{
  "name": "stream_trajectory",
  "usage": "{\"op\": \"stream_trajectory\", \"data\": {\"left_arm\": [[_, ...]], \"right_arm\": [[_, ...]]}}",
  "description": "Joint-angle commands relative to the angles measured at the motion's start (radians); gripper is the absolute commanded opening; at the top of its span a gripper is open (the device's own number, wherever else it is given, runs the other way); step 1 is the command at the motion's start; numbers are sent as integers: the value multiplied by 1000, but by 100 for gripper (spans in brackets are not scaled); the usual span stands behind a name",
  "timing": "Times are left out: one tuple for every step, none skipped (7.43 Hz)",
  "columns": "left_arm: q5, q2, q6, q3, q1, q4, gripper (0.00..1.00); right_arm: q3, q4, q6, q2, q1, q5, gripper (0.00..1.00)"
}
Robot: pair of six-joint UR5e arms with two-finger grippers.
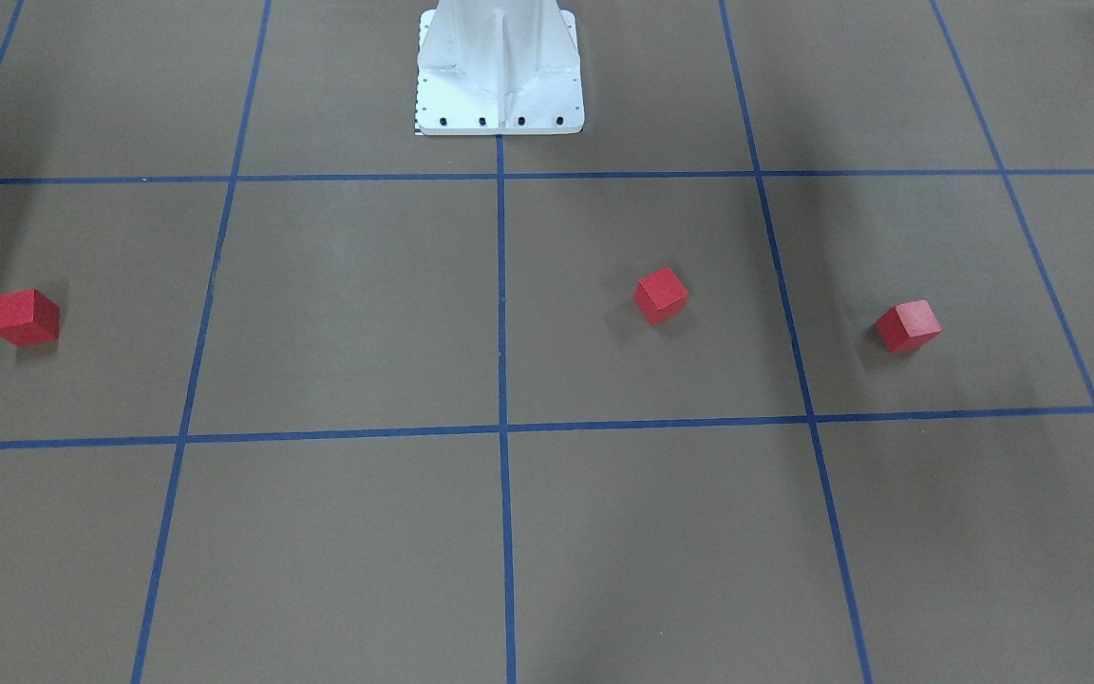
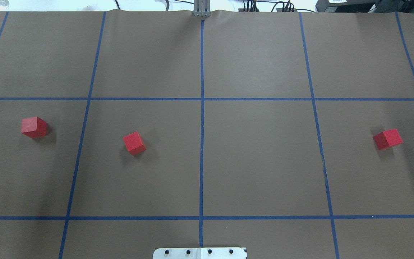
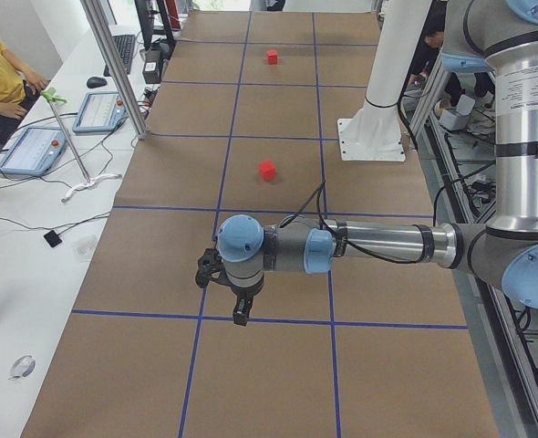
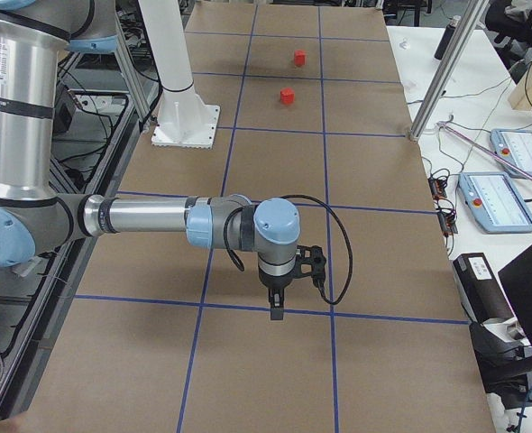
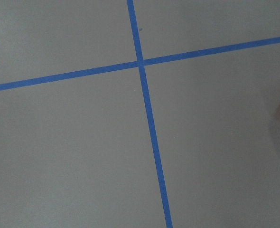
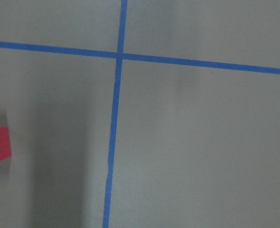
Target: Form red blocks into L shape at center
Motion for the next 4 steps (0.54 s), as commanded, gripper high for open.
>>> {"op": "stream_trajectory", "data": {"left_arm": [[0, 0, 2, -4, 0, -5, 100], [0, 0, 0, -8, 0, -5, 100], [0, -2, -1, -10, 0, -5, 100], [0, -5, -4, -8, 0, -6, 100]], "right_arm": [[2, 2, 1, 3, 0, 2, 100], [4, 2, -1, 8, -2, 5, 100], [36, 0, -2, 10, -2, 5, 100], [44, 2, -1, 22, -5, 9, 100]]}}
